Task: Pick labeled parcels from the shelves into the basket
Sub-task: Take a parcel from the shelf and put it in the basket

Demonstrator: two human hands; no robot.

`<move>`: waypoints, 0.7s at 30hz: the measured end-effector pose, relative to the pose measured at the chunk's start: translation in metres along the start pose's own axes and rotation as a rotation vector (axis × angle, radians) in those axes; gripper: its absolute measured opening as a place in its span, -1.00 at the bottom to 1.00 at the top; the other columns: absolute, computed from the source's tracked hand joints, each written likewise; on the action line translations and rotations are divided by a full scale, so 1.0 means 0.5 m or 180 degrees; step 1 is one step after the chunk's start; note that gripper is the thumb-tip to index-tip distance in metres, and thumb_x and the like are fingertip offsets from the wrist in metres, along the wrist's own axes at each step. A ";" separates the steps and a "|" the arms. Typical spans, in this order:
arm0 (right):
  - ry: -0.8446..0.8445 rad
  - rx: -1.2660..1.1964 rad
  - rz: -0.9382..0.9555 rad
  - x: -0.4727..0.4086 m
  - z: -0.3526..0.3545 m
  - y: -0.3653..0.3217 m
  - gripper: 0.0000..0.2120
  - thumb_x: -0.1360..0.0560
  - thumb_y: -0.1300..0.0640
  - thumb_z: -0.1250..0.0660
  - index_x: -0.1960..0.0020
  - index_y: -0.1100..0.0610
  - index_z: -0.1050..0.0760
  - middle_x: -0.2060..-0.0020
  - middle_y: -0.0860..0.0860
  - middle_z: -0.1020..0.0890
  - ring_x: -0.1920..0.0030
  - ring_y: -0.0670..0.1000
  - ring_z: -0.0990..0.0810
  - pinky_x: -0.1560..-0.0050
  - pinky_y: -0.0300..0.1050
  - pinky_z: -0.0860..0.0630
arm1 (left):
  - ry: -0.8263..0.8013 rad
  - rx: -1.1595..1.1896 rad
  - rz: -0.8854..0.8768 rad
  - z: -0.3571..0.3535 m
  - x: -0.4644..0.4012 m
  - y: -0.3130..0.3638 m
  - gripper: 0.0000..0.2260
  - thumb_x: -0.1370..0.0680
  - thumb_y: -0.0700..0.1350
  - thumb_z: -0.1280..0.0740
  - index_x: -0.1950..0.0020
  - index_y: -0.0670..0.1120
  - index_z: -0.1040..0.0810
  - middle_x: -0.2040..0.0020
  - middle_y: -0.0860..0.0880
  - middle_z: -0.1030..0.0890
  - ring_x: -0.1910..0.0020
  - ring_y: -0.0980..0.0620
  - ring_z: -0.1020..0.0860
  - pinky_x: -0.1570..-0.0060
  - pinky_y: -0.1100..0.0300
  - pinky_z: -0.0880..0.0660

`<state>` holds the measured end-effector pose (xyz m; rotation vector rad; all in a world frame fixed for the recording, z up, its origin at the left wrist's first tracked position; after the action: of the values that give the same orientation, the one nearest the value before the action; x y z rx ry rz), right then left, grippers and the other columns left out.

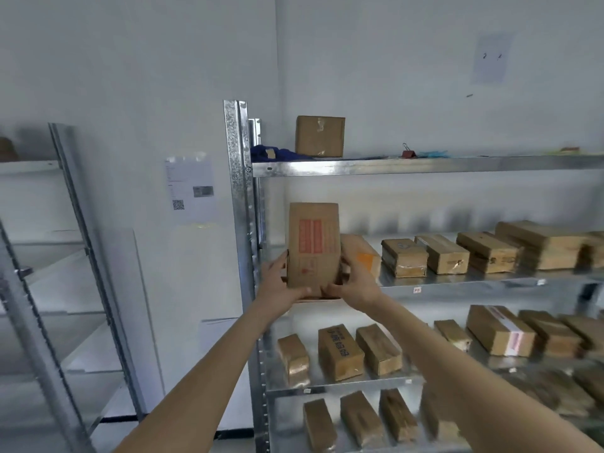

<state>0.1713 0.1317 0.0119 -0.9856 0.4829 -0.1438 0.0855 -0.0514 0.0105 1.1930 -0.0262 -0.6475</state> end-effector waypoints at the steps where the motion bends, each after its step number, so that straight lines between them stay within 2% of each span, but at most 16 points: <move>1: 0.0001 -0.0009 0.0030 0.025 0.010 -0.028 -0.12 -0.31 0.20 -0.61 -0.50 -0.02 -0.25 -0.33 -0.04 -0.52 -0.37 0.05 -0.51 -0.19 -0.10 -0.62 | 0.0004 0.0031 -0.0010 0.004 0.017 0.013 -0.08 -0.28 -0.02 -0.62 -0.53 0.20 -0.21 -0.41 0.04 -0.30 -0.38 0.03 -0.38 -0.36 -0.05 -0.43; 2: 0.0024 -0.0017 0.0072 0.046 0.020 -0.047 -0.15 -0.31 0.27 -0.60 -0.49 0.00 -0.28 -0.30 -0.06 -0.52 -0.35 0.02 -0.51 -0.13 -0.11 -0.64 | 0.0009 0.0097 -0.0009 0.007 0.033 0.025 -0.10 -0.32 -0.08 -0.60 -0.54 0.15 -0.21 -0.43 0.04 -0.31 -0.39 0.02 -0.38 -0.36 -0.06 -0.43; 5: 0.0202 -0.0054 0.0221 0.098 0.047 -0.088 -0.16 -0.27 0.28 -0.63 -0.45 0.05 -0.35 -0.25 -0.07 -0.54 -0.28 -0.03 -0.54 -0.12 0.10 -0.66 | 0.0076 0.0339 -0.0028 0.016 0.076 0.060 -0.24 -0.41 -0.17 -0.55 -0.51 0.07 -0.26 -0.40 0.03 -0.42 -0.32 0.02 -0.45 -0.28 -0.01 -0.49; 8: 0.0154 -0.0089 0.0325 0.141 0.066 -0.118 -0.32 -0.34 0.35 -0.58 -0.37 0.06 -0.42 -0.13 -0.14 -0.58 -0.17 -0.05 -0.57 -0.20 0.06 -0.61 | 0.0183 0.0485 0.0041 0.016 0.109 0.097 -0.26 -0.46 -0.08 -0.51 -0.55 0.08 -0.21 -0.34 0.07 -0.44 -0.26 0.05 -0.47 -0.25 0.03 -0.50; 10: 0.0134 -0.0169 0.0404 0.163 0.076 -0.133 -0.36 -0.40 0.36 -0.53 -0.40 0.05 -0.41 -0.12 -0.13 -0.61 -0.15 -0.09 -0.59 -0.19 -0.04 -0.60 | 0.0180 0.0526 0.0039 0.014 0.127 0.120 -0.23 -0.43 0.09 -0.51 -0.56 0.15 -0.20 -0.34 0.08 -0.46 -0.26 0.04 -0.49 -0.28 -0.02 -0.49; 12: 0.0141 -0.0421 0.0354 0.178 0.086 -0.141 -0.44 -0.47 0.29 -0.50 -0.38 -0.03 -0.42 -0.13 -0.10 -0.64 -0.12 -0.14 -0.62 -0.14 -0.15 -0.61 | 0.0095 0.0397 -0.0019 0.011 0.142 0.140 -0.27 -0.37 0.27 -0.46 -0.50 0.26 -0.29 -0.36 0.09 -0.48 -0.28 0.05 -0.50 -0.28 -0.04 -0.49; 14: 0.0159 -0.0637 0.0276 0.192 0.097 -0.151 -0.52 -0.51 0.15 -0.50 -0.32 -0.14 -0.41 -0.17 -0.09 -0.63 -0.16 -0.13 -0.61 -0.14 -0.18 -0.59 | 0.0045 0.0394 -0.0075 0.004 0.158 0.156 -0.40 -0.43 0.26 -0.43 -0.45 0.27 -0.36 -0.32 0.11 -0.52 -0.26 0.09 -0.51 -0.19 0.11 -0.51; 16: 0.0182 -0.0810 0.0224 0.203 0.109 -0.158 -0.63 -0.51 0.06 -0.51 -0.23 -0.15 -0.45 -0.17 -0.09 -0.62 -0.20 -0.07 -0.60 -0.20 -0.09 -0.58 | 0.0063 0.0513 -0.0105 -0.003 0.171 0.170 -0.50 -0.50 0.21 -0.40 -0.42 0.20 -0.44 -0.28 0.11 -0.56 -0.22 0.12 -0.53 -0.02 0.27 -0.48; 19: 0.0204 -0.1097 0.0221 0.223 0.128 -0.170 -0.73 -0.51 -0.05 -0.50 -0.12 -0.11 -0.46 -0.15 -0.06 -0.60 -0.20 -0.05 -0.60 -0.13 -0.18 -0.57 | 0.0126 0.0495 -0.0145 -0.016 0.188 0.195 -0.46 -0.41 0.37 -0.39 -0.32 0.17 -0.54 -0.25 0.11 -0.56 -0.18 0.12 -0.56 -0.08 0.18 -0.56; 21: 0.0146 -0.1202 0.0198 0.235 0.143 -0.171 -0.67 -0.50 -0.19 -0.46 -0.15 -0.11 -0.45 -0.21 -0.02 -0.56 -0.23 -0.05 -0.60 -0.06 -0.23 -0.56 | 0.0147 0.0520 -0.0072 -0.027 0.200 0.214 -0.55 -0.40 0.35 -0.40 -0.19 0.17 -0.60 -0.14 0.11 -0.62 -0.12 0.12 -0.60 -0.01 0.20 -0.59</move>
<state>0.3160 0.1003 0.0769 -1.3367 0.5954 -0.0182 0.2208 -0.0654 0.0665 1.3672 -0.0272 -0.6468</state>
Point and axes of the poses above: each hand's wrist, its own x-axis away from the middle knuckle, its own z-axis out of the back of the hand, y = z × x, the point moved 1 cm from there along -x, towards the middle knuckle
